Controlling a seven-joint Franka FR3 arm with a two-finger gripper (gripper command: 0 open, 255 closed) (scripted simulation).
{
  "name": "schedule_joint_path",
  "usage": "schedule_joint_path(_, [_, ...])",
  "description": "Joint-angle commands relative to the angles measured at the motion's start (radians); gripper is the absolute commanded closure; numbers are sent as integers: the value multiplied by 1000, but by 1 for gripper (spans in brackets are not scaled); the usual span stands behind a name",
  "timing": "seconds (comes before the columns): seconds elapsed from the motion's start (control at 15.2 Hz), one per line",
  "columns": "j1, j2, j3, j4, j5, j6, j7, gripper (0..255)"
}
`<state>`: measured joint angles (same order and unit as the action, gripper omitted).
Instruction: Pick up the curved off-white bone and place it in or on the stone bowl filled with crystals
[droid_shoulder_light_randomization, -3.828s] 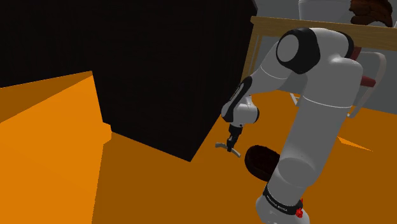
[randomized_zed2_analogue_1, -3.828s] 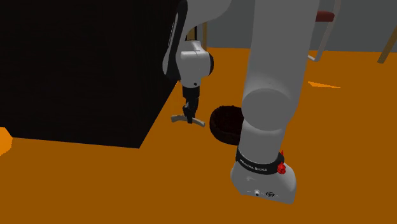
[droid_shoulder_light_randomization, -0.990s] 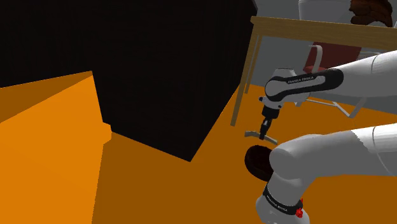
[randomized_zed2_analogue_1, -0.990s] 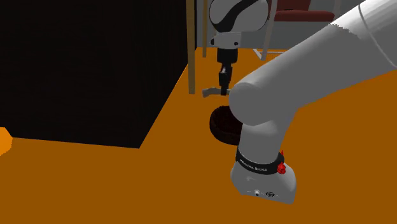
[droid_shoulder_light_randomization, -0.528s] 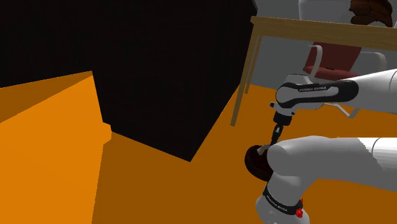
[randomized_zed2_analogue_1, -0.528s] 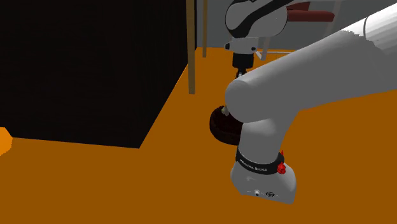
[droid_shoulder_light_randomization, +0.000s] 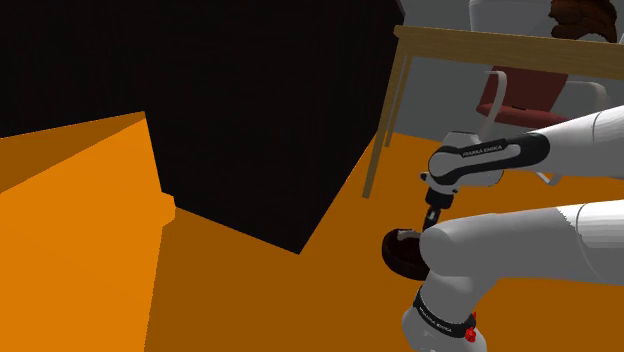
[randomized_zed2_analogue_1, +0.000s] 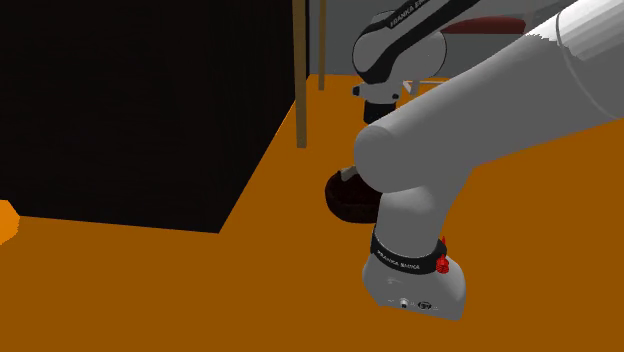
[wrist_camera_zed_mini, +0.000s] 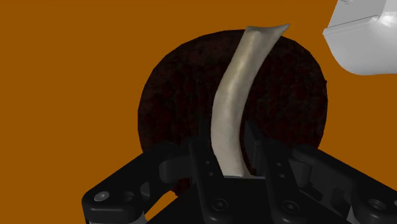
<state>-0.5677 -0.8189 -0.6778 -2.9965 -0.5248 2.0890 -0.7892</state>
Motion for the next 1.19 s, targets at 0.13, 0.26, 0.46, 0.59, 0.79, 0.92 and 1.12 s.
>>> schedule_joint_path(0.13, [3,49,-28,-17,-22,66,1,255])
schedule_joint_path(0.26, [4,50,-28,-17,-22,67,1,255])
schedule_joint_path(0.46, [4,50,-28,-17,-22,67,1,255])
schedule_joint_path(0.59, [4,50,-28,-17,-22,67,1,255])
schedule_joint_path(0.79, [4,51,-28,-16,-22,67,1,0])
schedule_joint_path(0.92, [4,51,-28,-16,-22,67,1,0])
schedule_joint_path(1.12, [7,-14,13,23,16,-34,-2,0])
